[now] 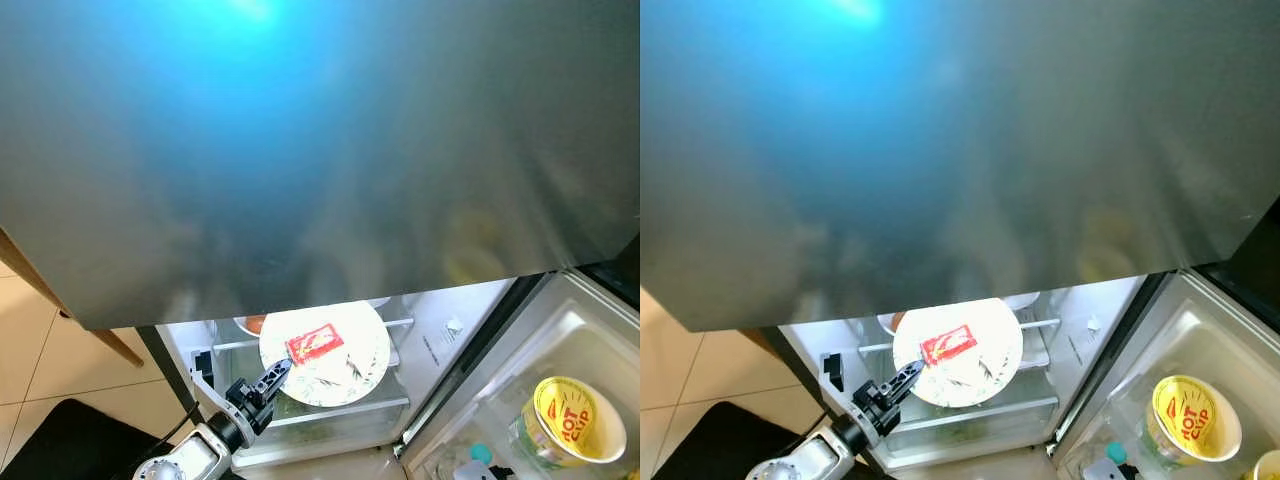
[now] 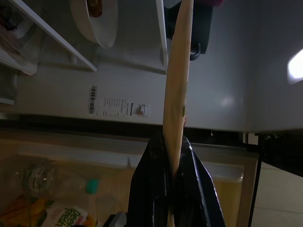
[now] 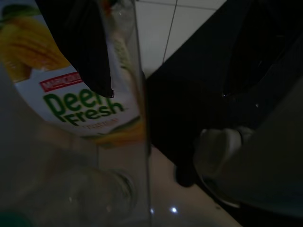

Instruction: Restocking fridge

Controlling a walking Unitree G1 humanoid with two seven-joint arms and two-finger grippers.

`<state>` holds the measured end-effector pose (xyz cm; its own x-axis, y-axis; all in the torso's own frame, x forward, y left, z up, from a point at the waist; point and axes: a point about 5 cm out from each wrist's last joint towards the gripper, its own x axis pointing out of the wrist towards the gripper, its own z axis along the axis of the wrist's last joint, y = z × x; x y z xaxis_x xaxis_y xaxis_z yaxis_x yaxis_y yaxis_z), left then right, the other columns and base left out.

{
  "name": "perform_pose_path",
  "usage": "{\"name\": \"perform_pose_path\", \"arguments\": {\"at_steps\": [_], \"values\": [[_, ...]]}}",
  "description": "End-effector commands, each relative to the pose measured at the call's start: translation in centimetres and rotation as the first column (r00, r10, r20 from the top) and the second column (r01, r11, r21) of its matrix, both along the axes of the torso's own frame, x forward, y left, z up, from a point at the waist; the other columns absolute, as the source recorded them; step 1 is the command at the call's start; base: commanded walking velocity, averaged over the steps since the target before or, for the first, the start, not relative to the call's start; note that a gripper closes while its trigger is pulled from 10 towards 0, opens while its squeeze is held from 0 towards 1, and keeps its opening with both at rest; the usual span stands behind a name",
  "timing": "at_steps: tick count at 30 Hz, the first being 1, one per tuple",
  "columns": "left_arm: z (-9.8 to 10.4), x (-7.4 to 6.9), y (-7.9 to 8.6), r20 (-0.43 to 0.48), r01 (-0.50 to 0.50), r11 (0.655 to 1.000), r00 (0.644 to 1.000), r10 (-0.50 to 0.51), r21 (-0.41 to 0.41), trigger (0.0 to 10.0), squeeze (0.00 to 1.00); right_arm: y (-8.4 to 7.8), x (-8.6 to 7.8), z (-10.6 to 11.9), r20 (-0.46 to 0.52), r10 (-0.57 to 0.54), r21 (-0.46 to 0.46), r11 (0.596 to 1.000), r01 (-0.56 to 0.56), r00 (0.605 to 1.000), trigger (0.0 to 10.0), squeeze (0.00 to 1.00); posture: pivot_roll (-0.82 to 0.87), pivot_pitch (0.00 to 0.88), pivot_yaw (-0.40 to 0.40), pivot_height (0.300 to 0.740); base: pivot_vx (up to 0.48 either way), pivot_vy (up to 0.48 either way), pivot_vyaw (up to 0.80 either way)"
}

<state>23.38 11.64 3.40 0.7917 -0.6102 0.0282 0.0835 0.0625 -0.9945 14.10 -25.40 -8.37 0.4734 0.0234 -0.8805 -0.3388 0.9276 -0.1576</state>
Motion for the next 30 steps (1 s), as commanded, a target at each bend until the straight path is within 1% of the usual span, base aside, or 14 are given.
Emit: {"name": "perform_pose_path", "arguments": {"at_steps": [1, 2, 4, 6, 9, 12, 13, 14, 15, 17, 18, 21, 25, 30], "values": [[-0.2, -0.2, -1.0, -0.015, 0.008, 1.0, 1.0, -0.009, -0.025, 10.0, 0.0, 0.3, 0.2, 0.0, 0.01, 0.013, 0.013, 1.0, -0.013, 1.0, 10.0, 0.0, -0.06, 0.103, 0.006, 0.74, 0.0, 0.0, 0.0], [-0.2, -0.2, -1.0, -0.015, 0.008, 1.0, 1.0, -0.009, -0.025, 10.0, 0.0, 0.3, 0.2, 0.0, 0.01, 0.013, 0.013, 1.0, -0.013, 1.0, 10.0, 0.0, -0.06, 0.103, 0.006, 0.74, 0.0, 0.0, 0.0], [-0.3, -0.2, -0.9, -0.016, 0.01, 1.0, 1.0, -0.011, -0.016, 10.0, 0.0, 0.6, 1.1, 0.4, 0.044, 0.03, 0.029, 0.999, -0.031, 0.999, 10.0, 0.0, -0.06, 0.102, 0.007, 0.74, 0.0, 0.0, 0.0], [-0.4, -0.2, -0.8, -0.018, 0.011, 1.0, 1.0, -0.011, 0.003, 10.0, 0.0, 1.0, 2.7, 1.0, 0.099, 0.043, 0.051, 0.998, -0.049, 0.994, 10.0, 0.0, -0.06, 0.102, 0.007, 0.74, 0.0, 0.0, 0.0], [-0.5, -0.3, -0.7, -0.019, 0.012, 1.0, 1.0, -0.012, 0.01, 10.0, 0.0, 1.1, 3.0, 1.2, 0.111, 0.046, 0.056, 0.997, -0.052, 0.993, 10.0, 0.0, -0.06, 0.102, 0.007, 0.74, 0.0, 0.0, 0.0], [-0.9, -0.4, -0.5, -0.03, 0.01, 1.0, 1.0, -0.01, 0.02, 10.0, 0.0, 3.0, 6.0, 2.7, 0.218, 0.117, 0.203, 0.966, -0.162, 0.969, 10.0, 0.0, -0.06, 0.1, 0.007, 0.74, 0.0, 0.0, 0.0], [-0.9, -0.4, -0.5, -0.03, 0.01, 1.0, 1.0, -0.01, 0.02, 10.0, 0.0, 3.0, 6.0, 2.7, 0.218, 0.117, 0.203, 0.966, -0.162, 0.969, 10.0, 0.0, -0.06, 0.1, 0.007, 0.74, 0.0, 0.0, 0.0], [-1.0, -0.5, -0.4, -0.036, 0.009, 1.0, 0.999, -0.008, 0.025, 10.0, 0.0, 3.9, 7.1, 3.5, 0.258, 0.166, 0.248, 0.941, -0.231, 0.952, 10.0, 0.0, -0.06, 0.1, 0.007, 0.74, 0.0, 0.0, 0.0], [-1.1, -0.6, -0.4, -0.039, 0.007, 1.0, 0.999, -0.006, 0.028, 10.0, 0.0, 4.2, 7.5, 3.8, 0.268, 0.199, 0.266, 0.925, -0.271, 0.943, 10.0, 0.0, -0.06, 0.099, 0.007, 0.74, 0.0, 0.0, 0.0], [-1.2, -0.6, -0.3, -0.041, 0.006, 1.0, 0.999, -0.005, 0.029, 10.0, 0.0, 4.5, 7.7, 4.0, 0.273, 0.221, 0.278, 0.914, -0.296, 0.936, 10.0, 0.0, -0.06, 0.099, 0.007, 0.74, 0.0, 0.0, 0.0], [-1.3, -0.6, -0.3, -0.043, 0.004, 1.0, 0.999, -0.002, 0.031, 10.0, 0.0, 5.0, 8.0, 4.3, 0.283, 0.274, 0.291, 0.889, -0.355, 0.919, 10.0, 0.0, -0.06, 0.099, 0.007, 0.74, 0.0, 0.0, 0.0], [-1.3, -0.6, -0.3, -0.044, 0.002, 0.999, 0.999, -0.001, 0.032, 10.0, 0.0, 5.2, 8.2, 4.5, 0.291, 0.302, 0.302, 0.872, -0.387, 0.908, 10.0, 0.0, -0.06, 0.099, 0.007, 0.74, 0.0, 0.0, 0.0], [-1.3, -0.7, -0.3, -0.045, 0.0, 0.999, 0.999, 0.001, 0.033, 10.0, 0.0, 5.4, 8.4, 4.7, 0.305, 0.309, 0.306, 0.864, -0.4, 0.901, 10.0, 0.0, -0.06, 0.107, 0.003, 0.74, 0.0, 0.0, 0.0], [-1.4, -0.8, -0.1, -0.049, -0.014, 1.0, 0.999, 0.015, 0.028, 10.0, 0.0, 5.8, 9.9, 6.0, 0.384, 0.261, 0.312, 0.866, -0.391, 0.886, 10.0, 0.0, -0.06, 0.112, 0.005, 0.73, 0.0, 0.0, 0.0]]}}
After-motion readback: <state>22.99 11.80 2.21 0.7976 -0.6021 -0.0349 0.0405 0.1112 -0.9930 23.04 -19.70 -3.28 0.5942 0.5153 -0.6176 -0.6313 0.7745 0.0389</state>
